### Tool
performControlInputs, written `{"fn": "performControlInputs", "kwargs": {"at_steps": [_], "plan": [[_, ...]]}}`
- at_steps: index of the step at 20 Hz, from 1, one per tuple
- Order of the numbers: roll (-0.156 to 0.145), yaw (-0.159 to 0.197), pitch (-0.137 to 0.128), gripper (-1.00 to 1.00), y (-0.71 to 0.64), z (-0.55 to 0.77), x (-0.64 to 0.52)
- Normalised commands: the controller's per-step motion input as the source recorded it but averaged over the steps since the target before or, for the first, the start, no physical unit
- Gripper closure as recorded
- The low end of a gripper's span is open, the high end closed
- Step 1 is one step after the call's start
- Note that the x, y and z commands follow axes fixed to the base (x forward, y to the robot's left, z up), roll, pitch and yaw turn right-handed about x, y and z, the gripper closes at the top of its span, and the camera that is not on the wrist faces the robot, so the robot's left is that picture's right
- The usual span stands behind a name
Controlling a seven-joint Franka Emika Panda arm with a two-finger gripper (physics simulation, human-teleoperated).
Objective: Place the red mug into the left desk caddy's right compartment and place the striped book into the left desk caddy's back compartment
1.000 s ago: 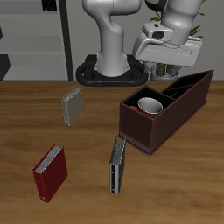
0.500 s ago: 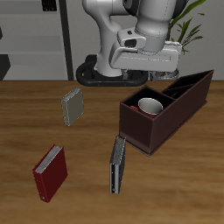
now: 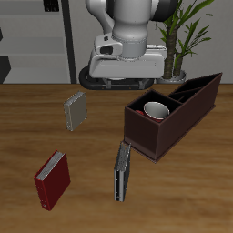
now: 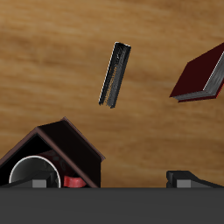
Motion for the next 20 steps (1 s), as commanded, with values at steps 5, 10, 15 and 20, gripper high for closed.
{"fn": "performControlInputs", "kwargs": {"at_steps": [5, 10, 15, 20], "plan": [[-0.107, -0.014, -0.039, -1.0, -0.39, 0.02, 0.31], [-0.096, -0.049, -0.018, -1.0, -0.14, -0.07, 0.3], [-0.031, 0.001, 0.019, -1.0, 0.1, -0.16, 0.3], [0.013, -0.006, -0.022, -1.0, 0.29, -0.14, 0.21]]}}
